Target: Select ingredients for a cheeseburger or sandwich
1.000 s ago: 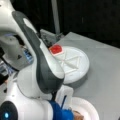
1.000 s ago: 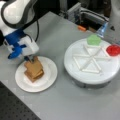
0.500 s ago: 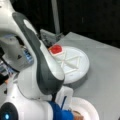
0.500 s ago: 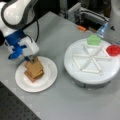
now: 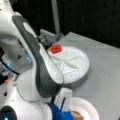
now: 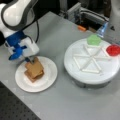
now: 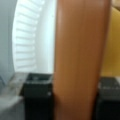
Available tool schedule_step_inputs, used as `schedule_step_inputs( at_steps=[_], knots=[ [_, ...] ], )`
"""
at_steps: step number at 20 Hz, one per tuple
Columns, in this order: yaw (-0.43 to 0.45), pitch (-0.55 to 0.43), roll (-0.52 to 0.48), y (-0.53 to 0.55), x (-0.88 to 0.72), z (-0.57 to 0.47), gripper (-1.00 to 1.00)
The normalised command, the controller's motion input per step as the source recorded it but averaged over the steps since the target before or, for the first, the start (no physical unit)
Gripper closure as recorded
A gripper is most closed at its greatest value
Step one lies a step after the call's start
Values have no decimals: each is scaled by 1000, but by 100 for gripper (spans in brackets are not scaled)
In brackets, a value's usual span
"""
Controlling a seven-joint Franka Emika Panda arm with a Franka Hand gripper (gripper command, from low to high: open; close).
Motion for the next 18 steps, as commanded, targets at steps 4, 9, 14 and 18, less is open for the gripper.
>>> schedule_step_inputs(
  at_steps=[4,9,14,18],
  knots=[
    [159,-14,241,-271,286,-12,-100],
    [156,-22,243,-273,291,-4,-100],
    [152,-21,241,-284,291,9,-100],
    [154,-12,251,-277,276,30,-100]
  ],
)
